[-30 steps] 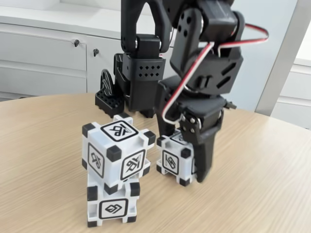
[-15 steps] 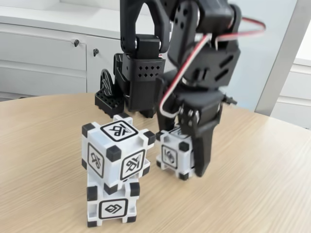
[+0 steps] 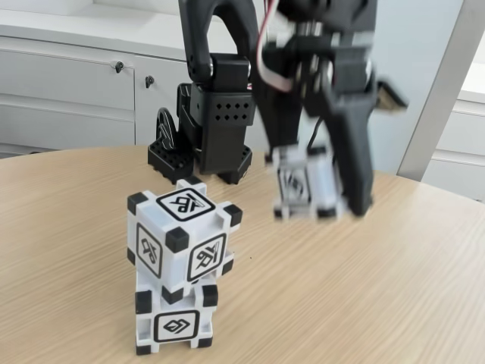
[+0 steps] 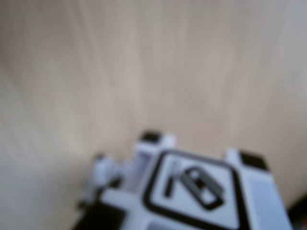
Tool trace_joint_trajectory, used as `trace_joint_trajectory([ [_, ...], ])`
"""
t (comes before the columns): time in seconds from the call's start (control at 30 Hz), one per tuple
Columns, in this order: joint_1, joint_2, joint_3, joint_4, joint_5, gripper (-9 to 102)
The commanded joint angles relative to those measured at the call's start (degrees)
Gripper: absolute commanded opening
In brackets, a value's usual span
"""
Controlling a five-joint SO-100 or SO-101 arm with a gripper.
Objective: Stack cubes from left to right.
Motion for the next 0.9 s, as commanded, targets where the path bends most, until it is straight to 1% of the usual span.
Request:
trace_joint_trajectory([
  [0.0,0.44,1.67,-16.96,12.74,0.79,15],
  [0.07,-0.44,1.41,-24.96,19.51,0.97,15],
  [0.1,-0.44,1.23,-27.77,21.27,1.49,16],
  [0.23,0.53,-3.25,-35.51,19.34,1.05,16],
  [0.33,1.41,-10.37,-35.95,19.34,-1.41,16],
  [0.5,12.04,-20.3,-36.83,19.34,-6.15,16],
  [0.63,17.93,-21.97,-36.83,19.34,-10.72,16],
  [0.87,21.27,-21.45,-36.83,19.34,-12.74,17],
])
